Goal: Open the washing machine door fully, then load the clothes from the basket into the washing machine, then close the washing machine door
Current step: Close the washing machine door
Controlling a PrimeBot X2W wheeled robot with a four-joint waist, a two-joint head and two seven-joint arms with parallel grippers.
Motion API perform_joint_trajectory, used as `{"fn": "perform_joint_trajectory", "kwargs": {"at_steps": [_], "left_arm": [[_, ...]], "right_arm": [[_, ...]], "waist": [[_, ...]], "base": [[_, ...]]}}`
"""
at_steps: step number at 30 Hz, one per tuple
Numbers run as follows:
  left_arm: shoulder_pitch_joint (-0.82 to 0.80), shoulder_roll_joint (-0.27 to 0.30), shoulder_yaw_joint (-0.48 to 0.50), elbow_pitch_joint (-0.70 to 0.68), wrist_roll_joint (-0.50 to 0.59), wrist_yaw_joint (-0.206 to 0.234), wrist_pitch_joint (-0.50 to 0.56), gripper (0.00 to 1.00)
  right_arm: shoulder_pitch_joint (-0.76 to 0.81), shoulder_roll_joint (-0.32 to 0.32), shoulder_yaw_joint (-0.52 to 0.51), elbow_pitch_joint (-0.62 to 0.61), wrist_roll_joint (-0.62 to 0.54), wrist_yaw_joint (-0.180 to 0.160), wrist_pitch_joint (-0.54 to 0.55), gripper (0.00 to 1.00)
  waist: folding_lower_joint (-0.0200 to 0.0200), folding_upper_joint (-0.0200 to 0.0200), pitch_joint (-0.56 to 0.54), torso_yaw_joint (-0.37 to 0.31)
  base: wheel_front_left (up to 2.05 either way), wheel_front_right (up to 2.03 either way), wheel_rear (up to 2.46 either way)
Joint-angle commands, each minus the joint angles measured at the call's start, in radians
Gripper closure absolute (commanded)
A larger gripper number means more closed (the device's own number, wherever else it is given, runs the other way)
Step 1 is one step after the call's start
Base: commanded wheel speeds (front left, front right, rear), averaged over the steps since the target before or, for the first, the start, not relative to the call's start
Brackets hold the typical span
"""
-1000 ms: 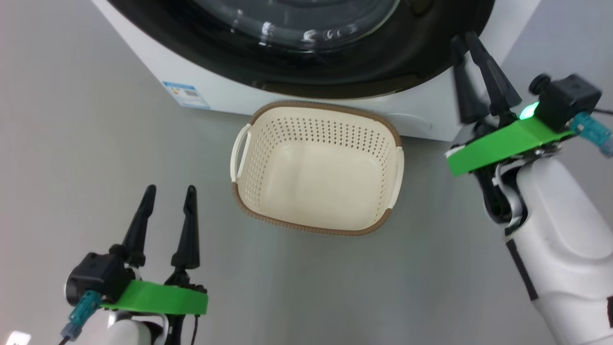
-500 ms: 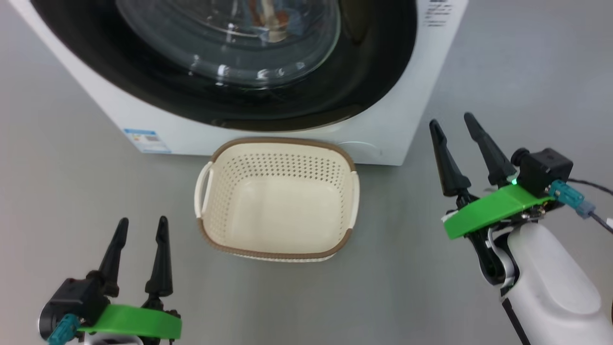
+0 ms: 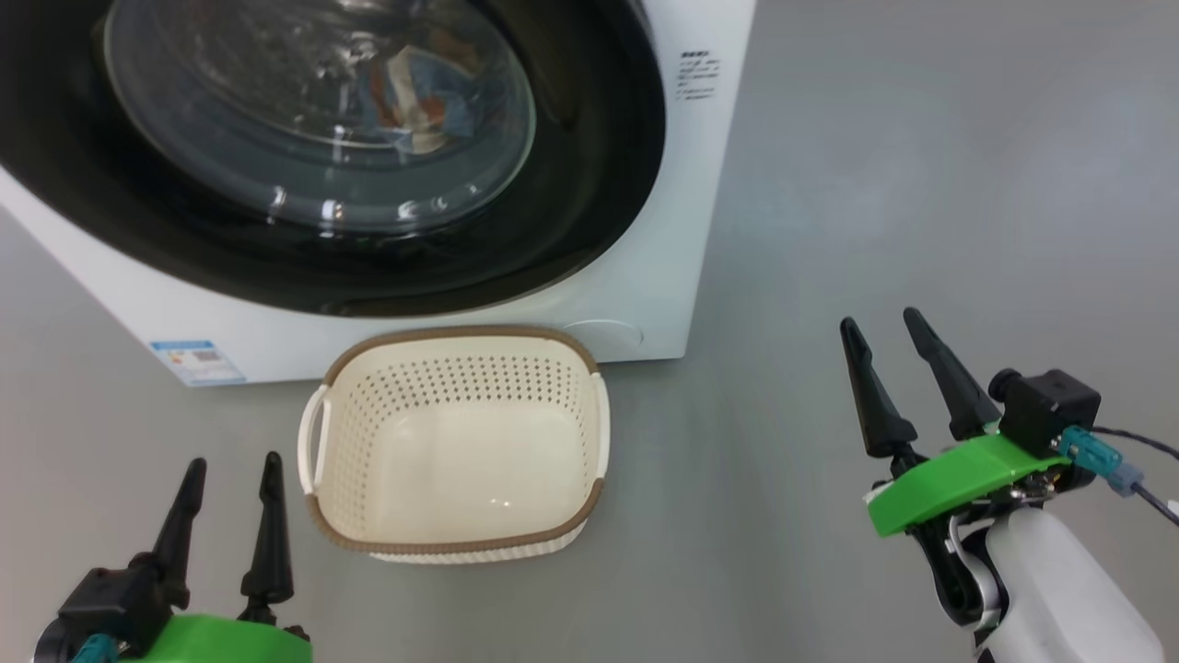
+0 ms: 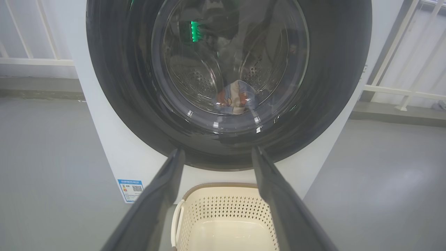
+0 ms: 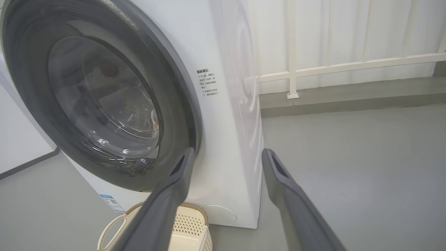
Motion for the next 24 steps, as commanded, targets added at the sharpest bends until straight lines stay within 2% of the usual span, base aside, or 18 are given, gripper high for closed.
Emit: {"fn": "perform_joint_trajectory", "kwargs": {"at_steps": [1, 13, 24], "left_arm": [[-0.002, 0.026, 0.042, -0.015, 0.010, -0.002, -0.006, 0.00], [0.037, 0.030, 0.077, -0.009, 0.024, -0.002, -0.006, 0.00], [0.058, 0.025, 0.115, 0.002, 0.043, -0.002, -0.006, 0.00]], "right_arm": [[0.015, 0.004, 0.010, -0.026, 0.009, 0.000, -0.002, 0.00], [0.091, -0.001, -0.009, -0.033, 0.011, 0.000, -0.002, 0.00], [0.131, -0.006, -0.024, -0.045, 0.012, 0.000, -0.002, 0.00]], "waist": [[0.0000, 0.0000, -0.036, -0.038], [0.0000, 0.0000, -0.084, -0.098], [0.0000, 0.0000, -0.108, -0.126]], "base": [[0.00, 0.00, 0.00], [0.00, 0.00, 0.00], [0.00, 0.00, 0.00]]}}
